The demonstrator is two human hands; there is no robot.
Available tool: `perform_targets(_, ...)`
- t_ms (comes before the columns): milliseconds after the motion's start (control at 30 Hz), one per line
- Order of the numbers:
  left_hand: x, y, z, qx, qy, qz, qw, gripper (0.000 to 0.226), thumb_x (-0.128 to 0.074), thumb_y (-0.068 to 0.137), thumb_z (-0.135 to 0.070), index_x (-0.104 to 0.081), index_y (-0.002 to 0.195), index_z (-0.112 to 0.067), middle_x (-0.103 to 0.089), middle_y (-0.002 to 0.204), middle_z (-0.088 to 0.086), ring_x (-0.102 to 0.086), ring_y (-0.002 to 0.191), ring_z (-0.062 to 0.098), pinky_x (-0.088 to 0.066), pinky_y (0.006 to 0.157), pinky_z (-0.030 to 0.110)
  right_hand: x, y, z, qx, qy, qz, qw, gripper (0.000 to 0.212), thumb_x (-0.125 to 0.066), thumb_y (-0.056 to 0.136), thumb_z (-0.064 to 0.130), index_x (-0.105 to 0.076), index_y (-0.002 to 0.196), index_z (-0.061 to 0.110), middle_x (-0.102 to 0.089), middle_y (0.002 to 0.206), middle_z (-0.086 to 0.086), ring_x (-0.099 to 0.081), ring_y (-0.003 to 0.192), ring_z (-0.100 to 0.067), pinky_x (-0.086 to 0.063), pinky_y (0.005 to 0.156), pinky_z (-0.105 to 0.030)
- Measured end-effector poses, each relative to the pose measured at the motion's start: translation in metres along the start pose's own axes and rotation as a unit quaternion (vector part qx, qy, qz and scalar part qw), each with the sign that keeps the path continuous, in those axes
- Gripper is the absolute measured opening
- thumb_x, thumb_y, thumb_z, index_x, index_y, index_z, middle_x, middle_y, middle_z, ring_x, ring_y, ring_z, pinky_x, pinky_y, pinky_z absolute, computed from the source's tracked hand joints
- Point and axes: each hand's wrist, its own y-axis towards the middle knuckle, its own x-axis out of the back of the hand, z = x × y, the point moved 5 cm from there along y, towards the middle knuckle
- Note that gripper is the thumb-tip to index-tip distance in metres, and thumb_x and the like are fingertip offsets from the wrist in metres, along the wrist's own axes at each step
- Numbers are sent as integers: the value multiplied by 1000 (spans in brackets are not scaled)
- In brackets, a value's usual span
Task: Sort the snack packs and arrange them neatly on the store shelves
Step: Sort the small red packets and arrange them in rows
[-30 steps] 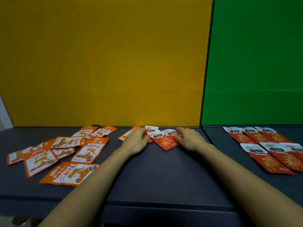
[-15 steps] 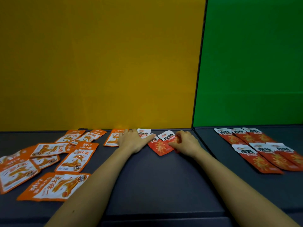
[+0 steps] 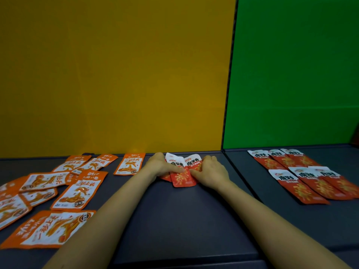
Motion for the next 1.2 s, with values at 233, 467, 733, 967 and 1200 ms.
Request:
perform_targets(233,-7,-5,-8,-84,-104,44,990,38,-77,74,-12,-63,109,-7,-70,106,11,-67,87,19,-55,79,32,8,-2,-4,-27,102,15,994,67,-69,80,41,-33,126,9,-54,128,-12,-52,120,-33,-44,90,-39)
perform_targets(467,-3,-23,-3,-75,-217,-44,972,61,-71,79,-7,-36,129,-7,-54,114,6,-56,96,19,-48,75,30,26,-12,-13,61,119,15,991,37,-49,92,28,-43,129,29,-57,128,-9,-54,114,-31,-45,94,-38)
perform_targets(733,1,-69,-25,-90,-357,-114,923,52,-68,81,-3,-48,129,-8,-62,117,11,-63,87,21,-54,62,24,123,-88,-80,139,209,-92,964,29,-50,95,20,-57,123,24,-61,114,2,-54,99,-12,-40,85,-28)
perform_targets(967,-65,-107,-82,-89,-413,-69,904,42,-64,84,-4,-54,124,-10,-65,107,7,-63,72,9,-53,50,12,126,-138,-188,79,164,-84,980,31,-61,89,29,-56,119,27,-57,112,14,-53,115,-12,-36,91,-23)
perform_targets(1200,-126,-145,-130,-94,-412,-40,905,32,-64,84,-6,-54,113,-15,-66,90,-2,-66,61,4,-52,47,13,108,-146,-216,87,69,-88,990,39,-44,94,42,-40,131,28,-62,119,2,-51,117,-22,-34,92,-33)
